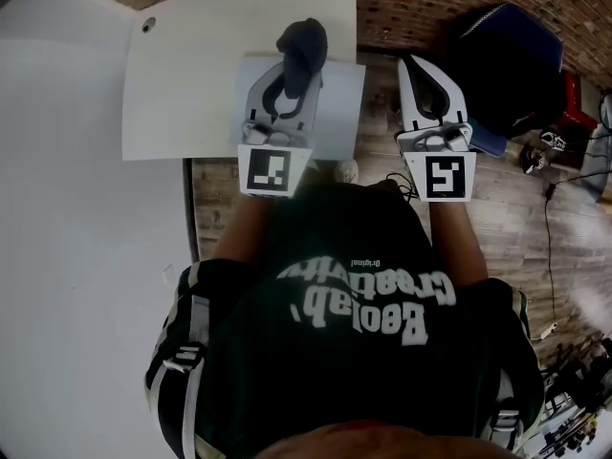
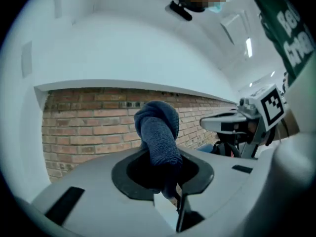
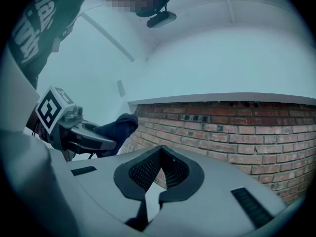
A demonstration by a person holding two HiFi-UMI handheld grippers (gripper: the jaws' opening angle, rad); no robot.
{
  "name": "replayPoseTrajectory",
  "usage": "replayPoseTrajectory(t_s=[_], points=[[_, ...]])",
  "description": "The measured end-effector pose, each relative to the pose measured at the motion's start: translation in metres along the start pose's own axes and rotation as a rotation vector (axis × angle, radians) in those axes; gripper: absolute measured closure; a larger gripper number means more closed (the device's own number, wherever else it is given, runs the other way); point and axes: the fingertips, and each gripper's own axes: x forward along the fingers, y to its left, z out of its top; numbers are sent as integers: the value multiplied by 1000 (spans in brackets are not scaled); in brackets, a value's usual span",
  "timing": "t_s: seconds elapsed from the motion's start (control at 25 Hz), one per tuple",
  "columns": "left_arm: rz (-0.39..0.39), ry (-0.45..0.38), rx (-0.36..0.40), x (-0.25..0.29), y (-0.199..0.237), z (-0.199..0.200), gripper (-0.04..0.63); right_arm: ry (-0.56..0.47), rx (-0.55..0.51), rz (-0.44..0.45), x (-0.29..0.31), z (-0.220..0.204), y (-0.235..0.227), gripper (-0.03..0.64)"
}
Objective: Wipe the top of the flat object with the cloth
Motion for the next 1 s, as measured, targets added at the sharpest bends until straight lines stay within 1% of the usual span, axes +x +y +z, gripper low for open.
replayPoseTrajectory(t_s=[0.08,0.24,0.44,0.68,0.88,1.0], points=[[6,-25,-3,-4,2,7,514,-11,-7,0,1,2,3,626],[-12,-41,1,-4,1,10,514,-18,-9,1,2,2,9,626],[-9,-37,-2,-5,0,14,514,-17,-3,20,4,2,15,626],[3,-35,-3,-9,7,13,512,-41,-11,42,12,6,25,626],[18,-24,5,-8,11,13,511,-17,-40,49,12,2,22,626],[27,-19,4,-9,14,13,511,-20,-43,47,12,5,21,626]])
